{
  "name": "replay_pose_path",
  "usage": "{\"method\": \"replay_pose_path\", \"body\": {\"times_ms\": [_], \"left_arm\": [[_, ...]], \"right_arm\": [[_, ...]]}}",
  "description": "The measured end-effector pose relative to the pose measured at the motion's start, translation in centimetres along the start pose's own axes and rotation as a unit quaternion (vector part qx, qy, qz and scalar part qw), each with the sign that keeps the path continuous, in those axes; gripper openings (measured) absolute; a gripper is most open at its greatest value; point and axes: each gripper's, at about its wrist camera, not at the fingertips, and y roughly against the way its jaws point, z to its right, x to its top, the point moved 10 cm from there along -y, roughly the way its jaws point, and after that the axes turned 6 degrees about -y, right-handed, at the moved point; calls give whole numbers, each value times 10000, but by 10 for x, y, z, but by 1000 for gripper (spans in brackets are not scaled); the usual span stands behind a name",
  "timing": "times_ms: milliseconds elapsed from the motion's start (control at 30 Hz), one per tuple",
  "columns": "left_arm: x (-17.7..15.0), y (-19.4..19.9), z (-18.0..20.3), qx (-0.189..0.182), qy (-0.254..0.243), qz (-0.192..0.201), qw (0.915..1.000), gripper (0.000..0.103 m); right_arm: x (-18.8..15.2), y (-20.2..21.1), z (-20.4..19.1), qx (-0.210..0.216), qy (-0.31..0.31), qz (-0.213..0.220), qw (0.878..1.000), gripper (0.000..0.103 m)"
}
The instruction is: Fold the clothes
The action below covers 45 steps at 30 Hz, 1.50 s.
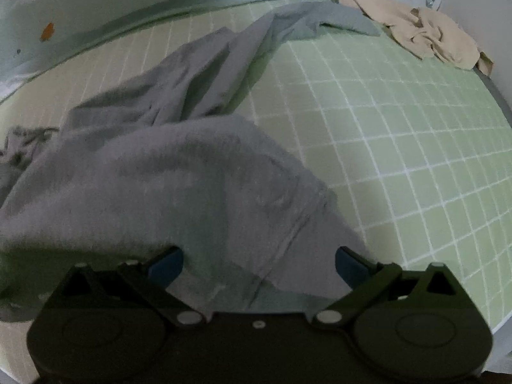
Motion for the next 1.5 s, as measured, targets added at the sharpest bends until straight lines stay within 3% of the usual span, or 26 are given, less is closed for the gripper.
{"method": "replay_pose_path", "body": {"times_ms": [133, 200, 267, 467, 567, 700, 867, 933, 967, 1000, 1033, 1067, 1100, 1167, 1200, 1267, 1367, 1500], "left_arm": [[34, 10, 17, -136, -141, 463, 9987, 54], [51, 9, 33, -363, -355, 673, 9964, 68], [65, 0, 52, -531, -556, 699, 9946, 68], [85, -66, 110, -889, -1061, 227, 9901, 70], [93, -104, 116, -681, -1010, -66, 9925, 70], [110, -146, 108, -489, -753, -280, 9956, 70], [118, -182, 113, -824, -551, -625, 9931, 69], [115, -189, 121, -892, -559, -691, 9920, 67], [114, -188, 126, -835, -672, -618, 9923, 59], [112, -187, 132, -847, -814, -607, 9912, 44], [109, -186, 135, -855, -862, -599, 9908, 35], [108, -183, 133, -841, -825, -580, 9913, 15], [107, -180, 132, -823, -778, -560, 9920, 7], [107, -171, 128, -811, -698, -445, 9933, 7], [108, -164, 126, -820, -668, -340, 9938, 7], [115, -140, 115, -703, -650, -20, 9954, 6], [124, -95, 89, -221, -758, 587, 9952, 6], [121, -34, 33, 455, -460, 1183, 9909, 6]], "right_arm": [[17, -4, 14, -25, -141, 43, 9999, 103], [27, -10, 22, -42, -257, 44, 9997, 103], [37, -18, 31, -47, -382, 27, 9993, 103], [69, -44, 52, 41, -751, 18, 9972, 103], [92, -55, 54, 261, -916, 105, 9954, 102], [131, -69, 45, 738, -1049, 357, 9911, 97], [178, -94, 7, 1634, -1197, 450, 9782, 88], [187, -107, -9, 1868, -1305, 281, 9733, 87], [190, -112, -16, 1959, -1356, 204, 9710, 85], [191, -116, -22, 1938, -1367, 186, 9713, 86], [192, -115, -26, 1866, -1254, 242, 9741, 77], [192, -115, -30, 1791, -1147, 292, 9767, 54], [190, -114, -32, 1699, -1070, 307, 9792, 42], [185, -109, -30, 1568, -1037, 418, 9813, 12], [181, -103, -25, 1611, -1088, 532, 9795, 8], [176, -87, -12, 1603, -1208, 805, 9763, 7], [166, -60, 18, 1376, -1311, 1217, 9742, 7], [141, -22, 63, 953, -1474, 1648, 9706, 7]]}}
